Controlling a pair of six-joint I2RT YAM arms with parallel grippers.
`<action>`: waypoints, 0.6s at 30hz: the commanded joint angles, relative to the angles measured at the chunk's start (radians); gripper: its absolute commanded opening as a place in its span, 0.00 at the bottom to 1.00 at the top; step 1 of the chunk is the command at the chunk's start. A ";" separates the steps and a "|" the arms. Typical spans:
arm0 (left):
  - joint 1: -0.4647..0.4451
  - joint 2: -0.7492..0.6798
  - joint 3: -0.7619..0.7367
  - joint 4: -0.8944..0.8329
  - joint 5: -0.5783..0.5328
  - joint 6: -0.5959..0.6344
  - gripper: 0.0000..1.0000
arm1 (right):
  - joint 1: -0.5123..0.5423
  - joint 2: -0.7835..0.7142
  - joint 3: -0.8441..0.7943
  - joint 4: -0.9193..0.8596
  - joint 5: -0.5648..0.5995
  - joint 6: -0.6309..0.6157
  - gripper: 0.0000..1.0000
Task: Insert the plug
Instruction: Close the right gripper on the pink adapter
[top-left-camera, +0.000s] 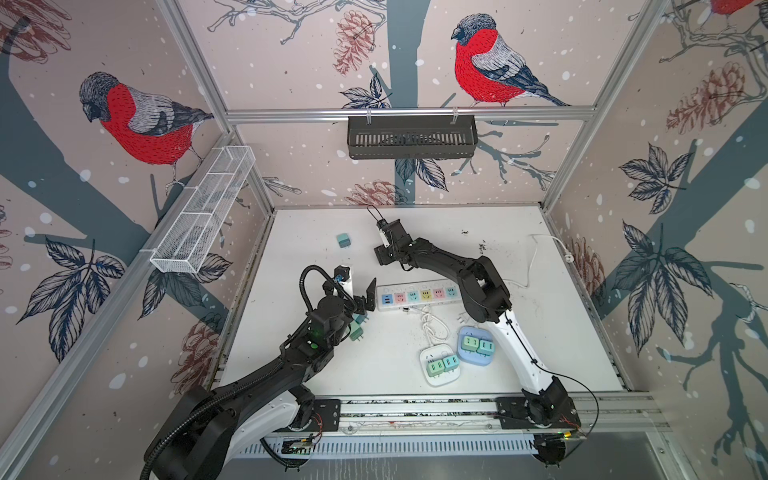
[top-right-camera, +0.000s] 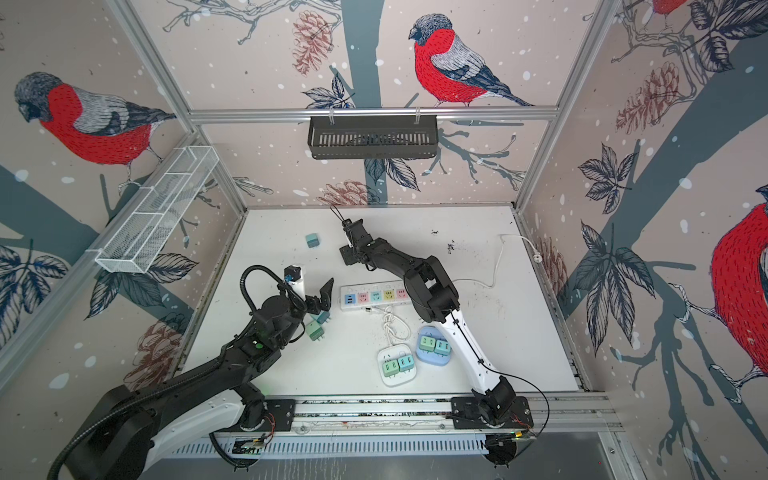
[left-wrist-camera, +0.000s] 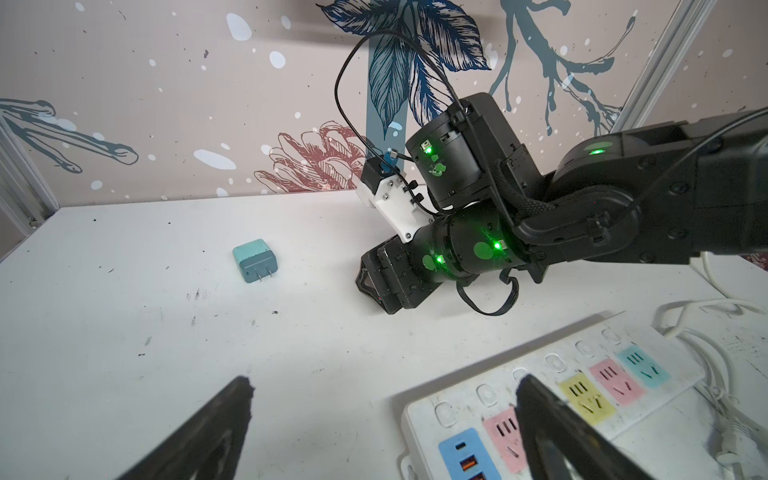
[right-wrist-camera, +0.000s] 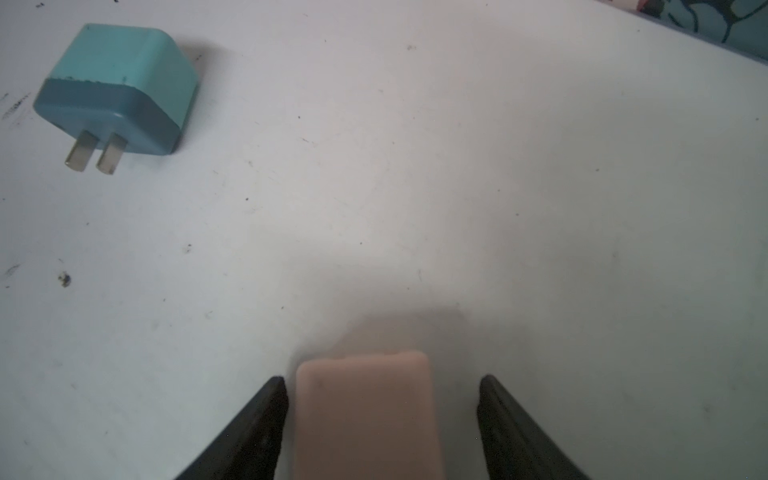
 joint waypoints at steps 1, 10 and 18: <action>0.001 -0.002 0.008 0.014 0.015 0.013 0.98 | 0.001 0.030 0.000 -0.099 -0.022 0.005 0.70; 0.001 -0.008 0.023 -0.013 -0.006 -0.004 0.98 | 0.004 0.024 0.000 -0.085 -0.027 -0.002 0.39; 0.022 -0.061 0.039 -0.094 -0.130 -0.155 0.99 | 0.008 -0.141 -0.015 -0.090 -0.001 -0.067 0.27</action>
